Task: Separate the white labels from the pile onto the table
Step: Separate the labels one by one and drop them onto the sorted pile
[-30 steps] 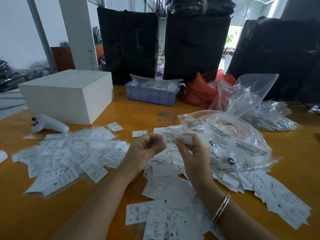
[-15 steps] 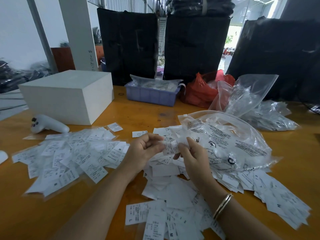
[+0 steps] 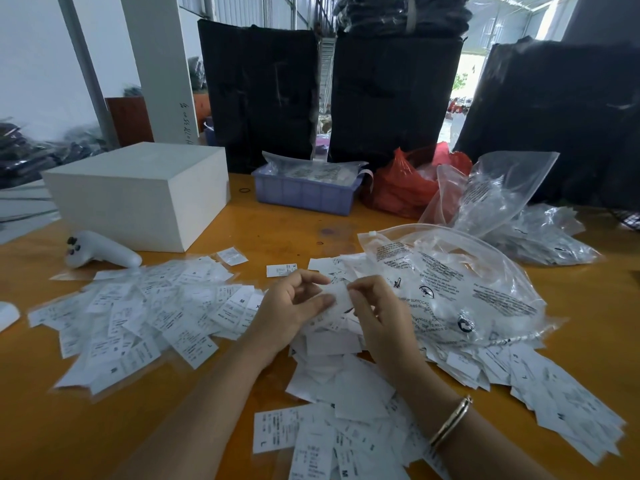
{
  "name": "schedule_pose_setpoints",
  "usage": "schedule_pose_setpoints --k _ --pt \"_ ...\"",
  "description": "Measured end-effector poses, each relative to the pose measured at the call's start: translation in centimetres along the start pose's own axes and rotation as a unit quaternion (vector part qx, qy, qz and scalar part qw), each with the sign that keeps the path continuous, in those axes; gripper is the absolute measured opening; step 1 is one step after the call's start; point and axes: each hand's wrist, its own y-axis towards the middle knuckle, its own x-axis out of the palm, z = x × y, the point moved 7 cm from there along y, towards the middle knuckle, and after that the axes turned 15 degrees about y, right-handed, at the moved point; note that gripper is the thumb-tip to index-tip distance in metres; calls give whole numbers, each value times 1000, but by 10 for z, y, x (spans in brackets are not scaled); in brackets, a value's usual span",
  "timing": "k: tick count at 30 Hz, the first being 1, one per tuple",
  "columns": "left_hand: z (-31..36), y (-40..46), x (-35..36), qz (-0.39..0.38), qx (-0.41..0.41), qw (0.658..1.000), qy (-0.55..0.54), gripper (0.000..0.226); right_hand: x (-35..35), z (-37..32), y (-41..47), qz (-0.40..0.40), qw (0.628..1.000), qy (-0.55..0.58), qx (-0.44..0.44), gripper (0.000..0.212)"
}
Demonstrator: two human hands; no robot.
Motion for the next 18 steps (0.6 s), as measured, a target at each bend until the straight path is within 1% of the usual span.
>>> schedule_pose_setpoints --k 2,5,8,10,12,13,15,17,18 --pt "0 0 1 -4 4 1000 20 32 5 -1 -2 -17 1000 -1 -6 21" --pt "1 0 3 -15 14 1000 10 33 13 -3 -4 -51 999 -4 -7 19" --pt "-1 1 0 -13 2 1000 9 34 16 0 -4 -76 997 17 15 16" --pt "-4 2 -1 -7 -4 1000 16 29 17 2 -4 -90 994 45 51 22" --pt "-6 3 -5 13 -7 1000 27 15 15 0 -1 -83 993 55 65 23" --pt "-6 4 -10 36 -7 998 43 9 12 -4 1 -69 994 53 61 22" --pt "-6 5 -27 120 -5 985 124 5 0 -15 10 -22 997 55 44 19" --pt "-3 2 -49 224 -7 951 214 4 -22 -26 22 49 998 37 8 17" --pt "-4 0 -59 266 -14 934 237 7 -35 -32 28 85 996 9 -16 17"
